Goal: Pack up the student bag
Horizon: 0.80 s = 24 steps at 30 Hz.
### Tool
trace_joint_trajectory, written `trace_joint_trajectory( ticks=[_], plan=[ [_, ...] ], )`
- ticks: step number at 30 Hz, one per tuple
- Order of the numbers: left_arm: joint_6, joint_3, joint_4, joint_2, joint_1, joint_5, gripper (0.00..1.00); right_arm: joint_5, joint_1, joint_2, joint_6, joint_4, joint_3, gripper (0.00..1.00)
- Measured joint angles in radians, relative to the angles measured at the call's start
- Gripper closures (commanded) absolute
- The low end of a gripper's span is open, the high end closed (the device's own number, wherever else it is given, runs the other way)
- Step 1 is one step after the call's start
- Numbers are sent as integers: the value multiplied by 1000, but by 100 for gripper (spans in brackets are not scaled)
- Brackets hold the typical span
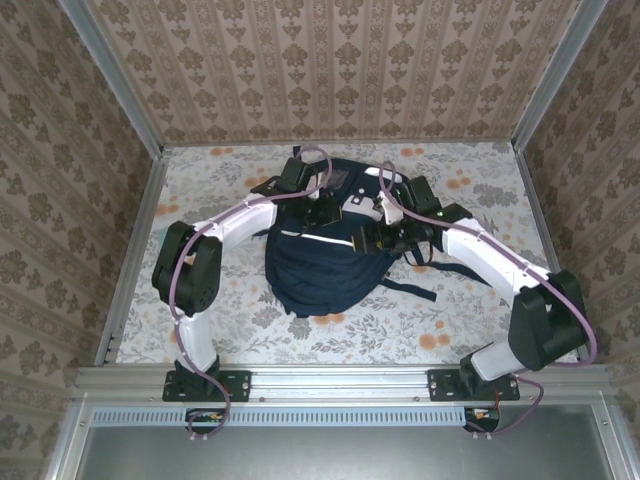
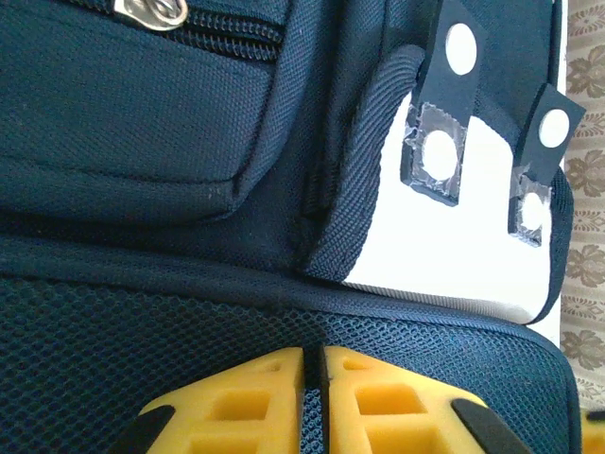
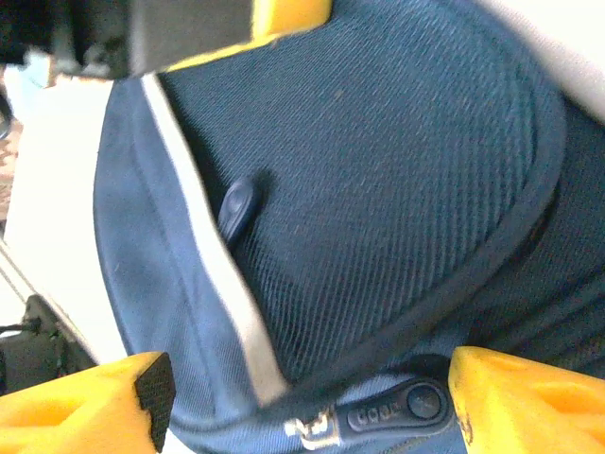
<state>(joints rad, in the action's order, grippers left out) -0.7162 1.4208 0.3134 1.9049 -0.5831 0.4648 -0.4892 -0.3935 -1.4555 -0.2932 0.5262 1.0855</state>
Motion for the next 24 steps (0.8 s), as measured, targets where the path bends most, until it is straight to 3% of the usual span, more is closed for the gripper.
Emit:
trace_joint_trajectory(
  ticks=[10,16,20,24],
  plan=[
    [-29,0,-5,1,-1,6,79,-101,-64,97,-5,-24,-62,29],
    [-31,7,2,-7,-1,8,75,62,-63,109,-40,-23,-62,29],
    [-21,8,1,-16,-1,19,81,128,-62,95,-24,-23,-58,45],
    [-1,24,9,-15,-11,49,83,163,-62,46,11,-27,-49,51]
  ],
)
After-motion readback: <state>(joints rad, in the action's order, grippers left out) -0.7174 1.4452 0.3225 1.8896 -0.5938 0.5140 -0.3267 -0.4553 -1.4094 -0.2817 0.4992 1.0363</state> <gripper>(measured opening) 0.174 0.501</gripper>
